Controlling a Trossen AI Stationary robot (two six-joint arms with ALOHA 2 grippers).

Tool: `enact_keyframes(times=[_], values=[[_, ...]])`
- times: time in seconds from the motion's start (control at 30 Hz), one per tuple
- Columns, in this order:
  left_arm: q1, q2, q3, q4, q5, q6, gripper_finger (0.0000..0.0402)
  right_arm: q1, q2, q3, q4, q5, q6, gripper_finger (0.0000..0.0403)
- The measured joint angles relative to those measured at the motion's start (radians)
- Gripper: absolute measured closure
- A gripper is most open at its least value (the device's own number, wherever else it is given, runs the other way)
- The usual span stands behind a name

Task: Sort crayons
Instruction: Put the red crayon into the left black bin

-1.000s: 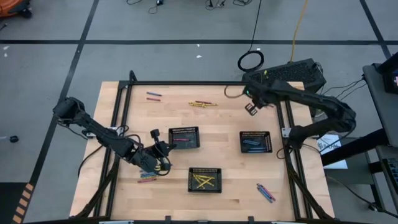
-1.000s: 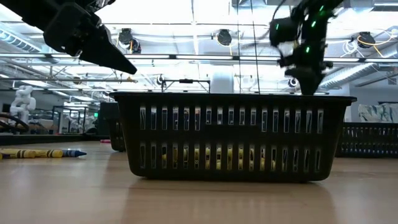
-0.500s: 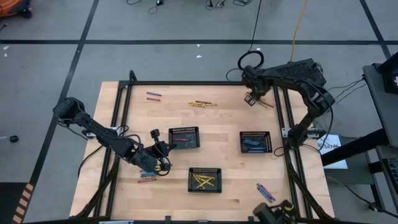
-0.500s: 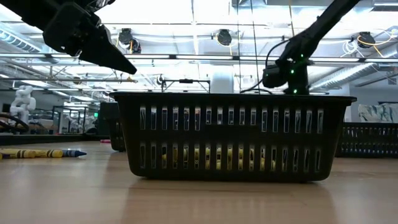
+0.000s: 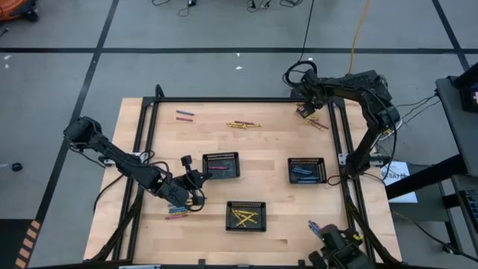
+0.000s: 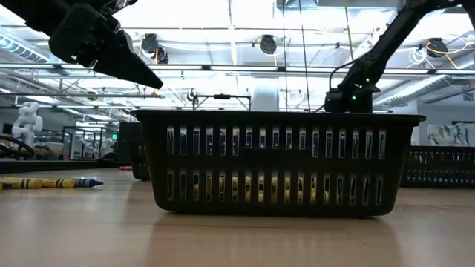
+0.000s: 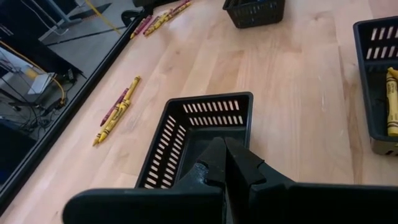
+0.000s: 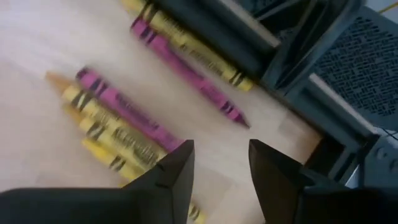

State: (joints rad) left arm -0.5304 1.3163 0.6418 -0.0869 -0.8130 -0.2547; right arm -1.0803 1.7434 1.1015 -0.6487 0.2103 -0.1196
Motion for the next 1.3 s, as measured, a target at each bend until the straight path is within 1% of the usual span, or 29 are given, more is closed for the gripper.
enact_keyframes(times=[0.1,0.23,0.4,0.67,0.87,1.03,1.1,1.17,1.3], values=[[0.0,0.0,0.0,0.0,0.0,0.0,0.04,-0.016,0.001,0.0,0.033,-0.053,-0.001,0.0268],[0.0,0.0,0.0,0.0,0.001,0.0,0.04,-0.033,0.001,0.0,0.069,-0.072,0.009,0.0268],[0.0,0.0,0.0,0.001,0.001,0.0,0.04,-0.051,0.015,0.0,0.105,-0.138,0.035,0.0268],[0.0,0.0,0.0,0.002,0.001,0.0,0.04,-0.053,0.073,0.002,0.102,-0.141,0.016,0.0268],[0.0,0.0,0.0,0.002,0.001,0.0,0.04,-0.052,0.067,0.002,0.06,-0.179,-0.033,0.0269],[0.0,0.0,0.0,0.002,0.001,0.0,0.04,-0.05,0.057,0.0,0.007,-0.189,-0.08,0.0271],[0.0,0.0,0.0,0.003,0.001,0.0,0.04,-0.051,0.057,-0.001,0.001,-0.19,-0.085,0.0283],[0.0,0.0,0.0,0.003,0.001,0.0,0.04,-0.05,0.055,-0.01,0.008,-0.191,-0.093,0.0307],[0.0,0.0,0.0,0.003,0.001,0.0,0.04,-0.05,0.05,-0.046,0.037,-0.19,-0.114,0.0381]])
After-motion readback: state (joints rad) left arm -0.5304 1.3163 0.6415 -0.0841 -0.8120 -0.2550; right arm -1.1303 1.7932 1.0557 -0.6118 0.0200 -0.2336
